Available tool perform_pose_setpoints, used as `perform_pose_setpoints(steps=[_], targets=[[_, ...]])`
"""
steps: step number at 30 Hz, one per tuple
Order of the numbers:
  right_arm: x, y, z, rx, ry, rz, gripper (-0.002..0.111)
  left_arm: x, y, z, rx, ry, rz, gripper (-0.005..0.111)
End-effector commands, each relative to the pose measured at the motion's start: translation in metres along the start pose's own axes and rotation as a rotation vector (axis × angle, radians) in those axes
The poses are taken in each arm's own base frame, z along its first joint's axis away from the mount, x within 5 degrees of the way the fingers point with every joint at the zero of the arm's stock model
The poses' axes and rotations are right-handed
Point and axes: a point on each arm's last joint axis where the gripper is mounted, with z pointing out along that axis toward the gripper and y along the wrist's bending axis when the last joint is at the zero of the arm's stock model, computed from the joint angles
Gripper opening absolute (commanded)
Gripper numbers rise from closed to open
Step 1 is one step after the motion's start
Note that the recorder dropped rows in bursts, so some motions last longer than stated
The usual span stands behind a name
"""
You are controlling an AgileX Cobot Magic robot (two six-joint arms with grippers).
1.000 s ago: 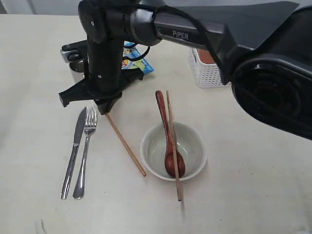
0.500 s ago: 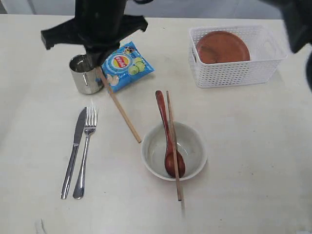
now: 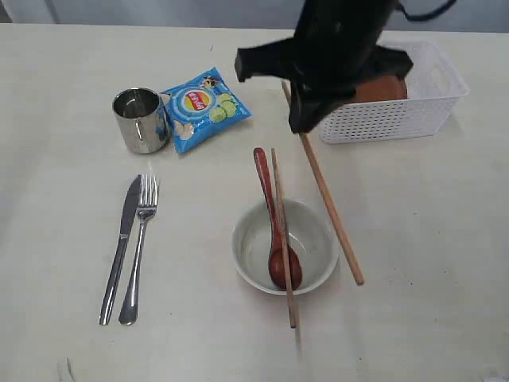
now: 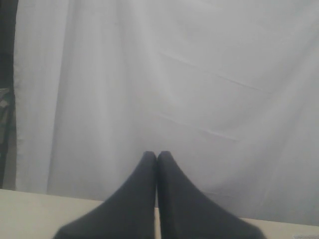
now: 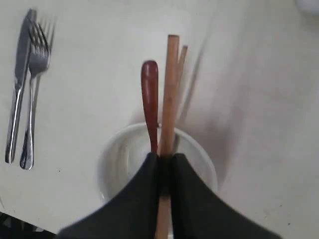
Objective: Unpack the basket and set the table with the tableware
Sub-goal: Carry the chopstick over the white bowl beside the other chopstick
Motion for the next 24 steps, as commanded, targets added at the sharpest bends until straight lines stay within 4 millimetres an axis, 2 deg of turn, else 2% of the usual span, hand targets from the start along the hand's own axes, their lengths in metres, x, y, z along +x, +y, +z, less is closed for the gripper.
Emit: perform_pose_setpoints(steps=[1, 4, 7, 14, 24], targets=[[0.017, -0.009, 0.034, -0.066, 0.030, 0.070, 0.000, 0.001, 0.001, 0.000, 0.002, 0.004, -0.007, 0.000], [0.023, -0.012, 0.054, -0.099, 0.008, 0.106, 0.000, 0.001, 0.001, 0.000, 0.002, 0.006, -0.009, 0.000], [0.025, -0.016, 0.063, -0.098, -0.012, 0.120, 0.000, 0.002, 0.001, 0.000, 0.003, 0.007, -0.010, 0.000], [0.017, -0.017, 0.087, -0.092, -0.008, 0.146, 0.000, 0.001, 0.000, 0.000, 0.007, 0.006, -0.010, 0.000], [0.010, -0.019, 0.091, -0.074, -0.069, 0.124, 0.000, 0.002, 0.000, 0.000, 0.007, 0.008, -0.014, 0.000]])
